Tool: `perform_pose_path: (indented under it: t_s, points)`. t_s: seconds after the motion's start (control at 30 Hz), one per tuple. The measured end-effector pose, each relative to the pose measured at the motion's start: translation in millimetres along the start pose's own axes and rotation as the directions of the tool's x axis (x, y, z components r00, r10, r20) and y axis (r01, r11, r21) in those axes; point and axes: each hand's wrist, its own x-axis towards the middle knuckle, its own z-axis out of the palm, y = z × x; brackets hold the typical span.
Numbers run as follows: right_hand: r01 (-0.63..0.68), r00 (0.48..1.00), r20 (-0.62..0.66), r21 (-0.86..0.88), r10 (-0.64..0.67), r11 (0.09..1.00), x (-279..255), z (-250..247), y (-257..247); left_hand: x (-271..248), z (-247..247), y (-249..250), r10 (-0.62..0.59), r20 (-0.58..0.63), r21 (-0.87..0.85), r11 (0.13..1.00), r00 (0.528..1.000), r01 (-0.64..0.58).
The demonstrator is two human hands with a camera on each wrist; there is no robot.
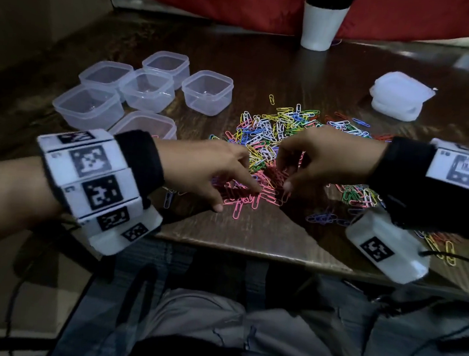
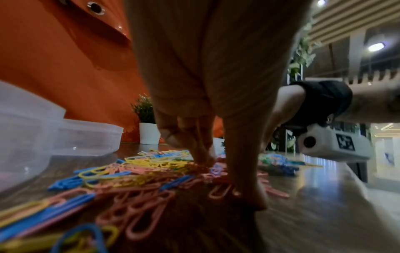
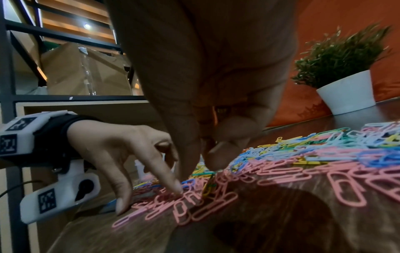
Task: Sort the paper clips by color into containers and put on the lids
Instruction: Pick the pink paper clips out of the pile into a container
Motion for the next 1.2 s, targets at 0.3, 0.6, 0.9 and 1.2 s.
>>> perform_pose_path:
  t_s: [0.3, 0.6, 0.9, 1.2]
  points:
    - [-0.128, 0.992, -0.021, -0.066, 0.127, 0.990, -7.5, 2.7, 12.7, 14.5, 5.2, -10.6, 0.163, -0.174, -0.143, 0.972, 0.971, -0.188]
    - [-0.212, 0.977, -0.033, -0.075, 0.210, 0.974, 15.0, 14.7, 4.9, 10.2, 15.5, -6.4, 0.237, -0.260, 0.175, 0.965, 0.936, -0.195]
    - [-0.260, 0.965, 0.086, 0.220, 0.247, 0.940, 10.6, 9.6, 20.2, 6.7, -1.4, -6.1, -0.077, -0.272, -0.367, 0.930, 0.959, -0.029]
    - [-0.217, 0.976, 0.069, 0.357, 0.206, 0.909, 11.6, -8.9, 21.8, -28.4, -17.8, -7.8, -0.366, -0.147, -0.951, 0.309, 0.919, -0.029]
